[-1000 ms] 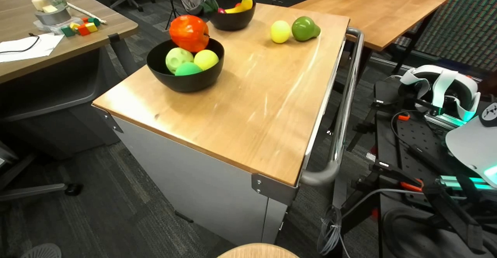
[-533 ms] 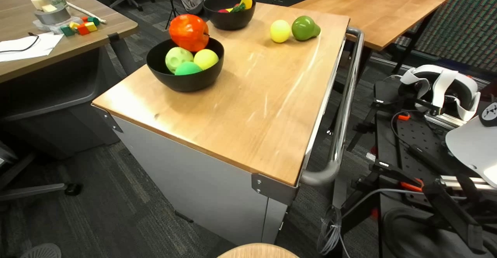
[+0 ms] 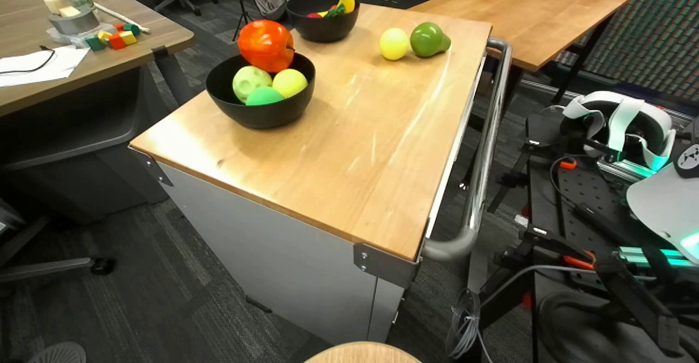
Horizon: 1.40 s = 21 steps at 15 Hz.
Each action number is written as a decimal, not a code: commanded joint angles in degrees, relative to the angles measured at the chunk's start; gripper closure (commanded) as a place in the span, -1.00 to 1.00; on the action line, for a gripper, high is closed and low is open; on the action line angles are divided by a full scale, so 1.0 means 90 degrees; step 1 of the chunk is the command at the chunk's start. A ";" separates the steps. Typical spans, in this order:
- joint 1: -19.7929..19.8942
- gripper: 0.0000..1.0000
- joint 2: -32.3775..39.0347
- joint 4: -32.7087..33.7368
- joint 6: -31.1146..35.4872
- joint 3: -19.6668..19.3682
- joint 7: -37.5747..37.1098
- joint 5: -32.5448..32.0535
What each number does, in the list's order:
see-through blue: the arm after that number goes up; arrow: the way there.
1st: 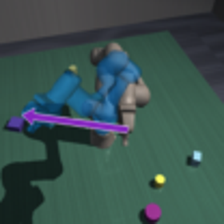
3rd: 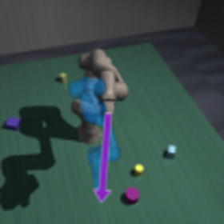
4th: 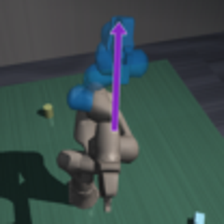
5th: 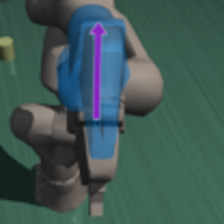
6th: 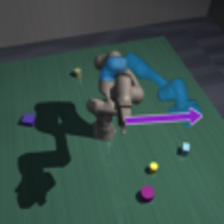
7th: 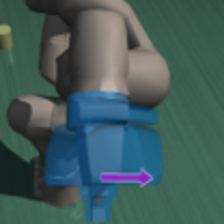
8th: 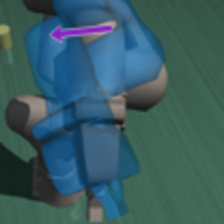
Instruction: Put the fruits and vegetables in the left bowl then put the remaining fruits and vegetables in the right bowl
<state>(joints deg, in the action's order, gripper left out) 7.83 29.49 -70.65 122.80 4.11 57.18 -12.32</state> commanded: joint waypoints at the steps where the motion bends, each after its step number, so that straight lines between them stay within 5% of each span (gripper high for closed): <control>1: -0.0071 -1.00 -0.0062 -0.0146 0.0132 -0.0124 0.0103 0.0110; 6: 0.0000 -1.00 -0.0209 -0.0561 0.0498 -0.0054 0.0093 0.0295; 12: 0.0197 -1.00 -0.1090 -0.2834 0.3416 -0.0234 -0.0888 0.0623; 14: 0.0354 -1.00 -0.1371 -0.3500 0.4460 -0.0185 -0.0394 0.0414; 15: 0.0227 -1.00 -0.0737 -0.2567 0.3714 -0.0235 -0.0696 0.0454; 21: 0.0225 -1.00 -0.1024 -0.3170 0.4347 -0.0286 -0.0910 0.0584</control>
<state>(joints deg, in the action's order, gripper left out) 10.82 18.99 -100.26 161.34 2.30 52.91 -8.23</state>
